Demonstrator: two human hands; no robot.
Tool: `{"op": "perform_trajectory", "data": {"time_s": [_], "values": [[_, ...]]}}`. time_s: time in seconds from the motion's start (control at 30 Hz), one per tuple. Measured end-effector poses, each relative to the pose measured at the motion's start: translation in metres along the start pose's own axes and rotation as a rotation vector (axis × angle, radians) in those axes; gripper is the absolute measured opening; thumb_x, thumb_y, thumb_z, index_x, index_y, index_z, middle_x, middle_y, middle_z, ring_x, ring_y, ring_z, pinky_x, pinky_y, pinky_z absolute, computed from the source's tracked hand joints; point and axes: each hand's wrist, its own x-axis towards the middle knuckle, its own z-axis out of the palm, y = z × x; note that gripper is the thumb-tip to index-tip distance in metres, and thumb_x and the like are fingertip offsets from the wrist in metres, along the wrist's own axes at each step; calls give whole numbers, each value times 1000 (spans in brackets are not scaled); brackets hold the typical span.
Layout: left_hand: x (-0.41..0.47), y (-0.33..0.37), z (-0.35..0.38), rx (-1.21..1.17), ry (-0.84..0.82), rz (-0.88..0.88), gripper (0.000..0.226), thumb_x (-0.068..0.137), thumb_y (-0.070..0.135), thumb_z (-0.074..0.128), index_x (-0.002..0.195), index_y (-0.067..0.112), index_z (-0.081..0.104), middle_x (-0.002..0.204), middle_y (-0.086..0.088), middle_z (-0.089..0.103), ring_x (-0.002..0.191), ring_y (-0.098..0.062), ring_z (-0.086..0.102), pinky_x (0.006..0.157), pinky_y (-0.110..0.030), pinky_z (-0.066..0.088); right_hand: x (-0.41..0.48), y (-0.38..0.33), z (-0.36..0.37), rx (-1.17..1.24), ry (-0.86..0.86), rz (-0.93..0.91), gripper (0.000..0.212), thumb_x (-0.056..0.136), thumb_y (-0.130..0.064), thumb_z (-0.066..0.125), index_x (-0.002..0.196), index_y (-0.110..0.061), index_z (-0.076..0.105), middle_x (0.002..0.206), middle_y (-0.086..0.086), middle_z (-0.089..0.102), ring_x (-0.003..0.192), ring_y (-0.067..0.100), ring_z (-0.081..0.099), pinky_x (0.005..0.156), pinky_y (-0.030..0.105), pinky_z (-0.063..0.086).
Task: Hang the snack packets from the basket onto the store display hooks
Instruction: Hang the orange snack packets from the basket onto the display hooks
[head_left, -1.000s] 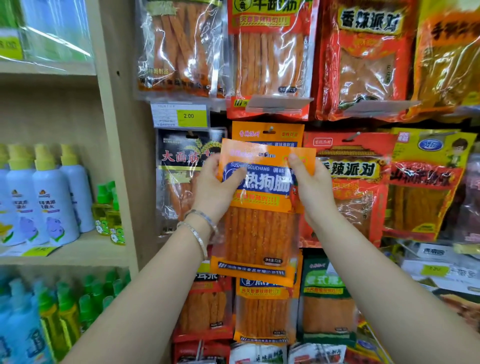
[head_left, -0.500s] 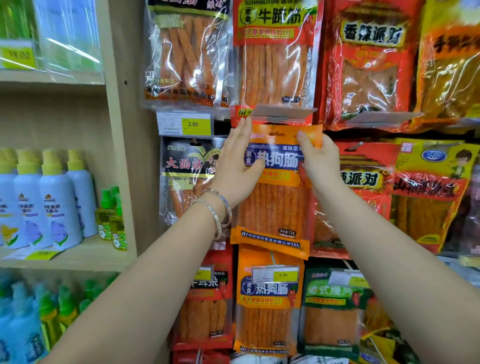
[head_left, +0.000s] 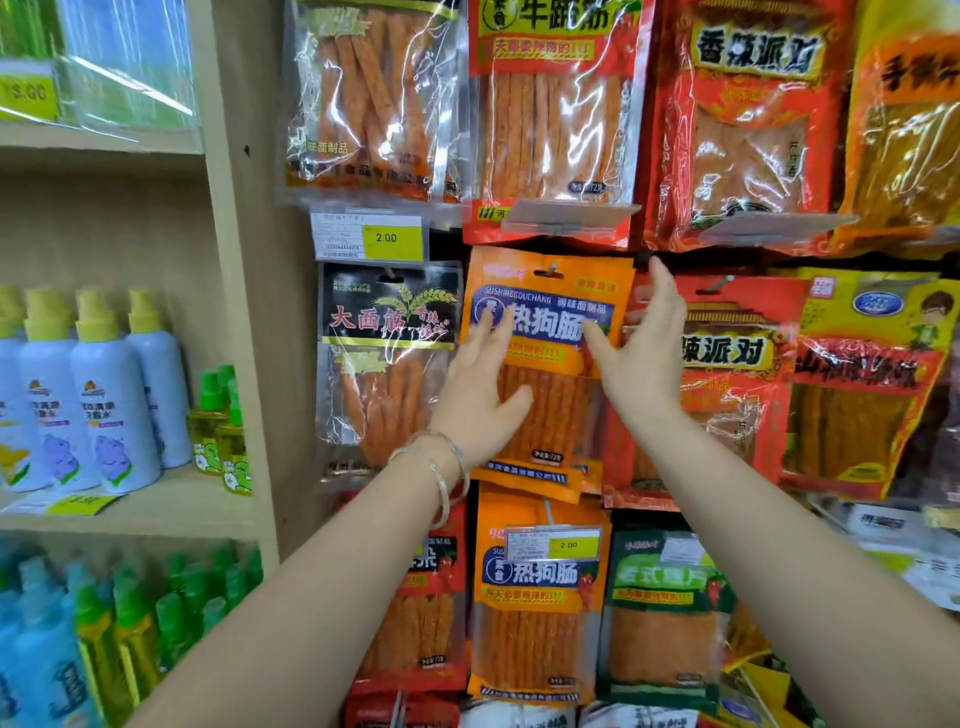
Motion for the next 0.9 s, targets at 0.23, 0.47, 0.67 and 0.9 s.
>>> {"op": "perform_trajectory", "data": {"time_s": [0.23, 0.47, 0.67, 0.9], "values": [[-54, -35, 58, 141, -193, -109, 83, 87, 31, 56, 150, 27, 3, 146, 14, -33, 144, -18, -9, 115, -37, 10, -39, 34, -4, -619, -207, -560, 54, 74, -25, 78, 124, -11, 61, 133, 16, 54, 125, 35, 50, 98, 50, 41], [-40, -41, 75, 170, -295, -258, 86, 88, 35, 54, 150, 19, -3, 150, 2, -34, 144, -24, -12, 115, -39, 14, -26, 39, 14, -858, -469, -444, 58, 84, -28, 66, 137, -18, 45, 148, 9, 38, 137, 27, 35, 107, 42, 28], [-18, -36, 76, 237, -364, -348, 90, 87, 38, 55, 149, 11, -4, 151, -8, -31, 144, -31, -10, 116, -41, 14, -13, 38, 33, -937, -520, -431, 55, 75, -23, 74, 125, -14, 50, 134, 11, 49, 124, 30, 45, 95, 40, 36], [-24, -40, 74, 211, -384, -318, 87, 86, 40, 54, 149, 10, 2, 153, -9, -27, 144, -32, -3, 115, -39, 15, -17, 35, 27, -902, -601, -356, 58, 91, -19, 54, 144, -19, 30, 155, 7, 22, 141, 24, 25, 108, 40, 24]]}}
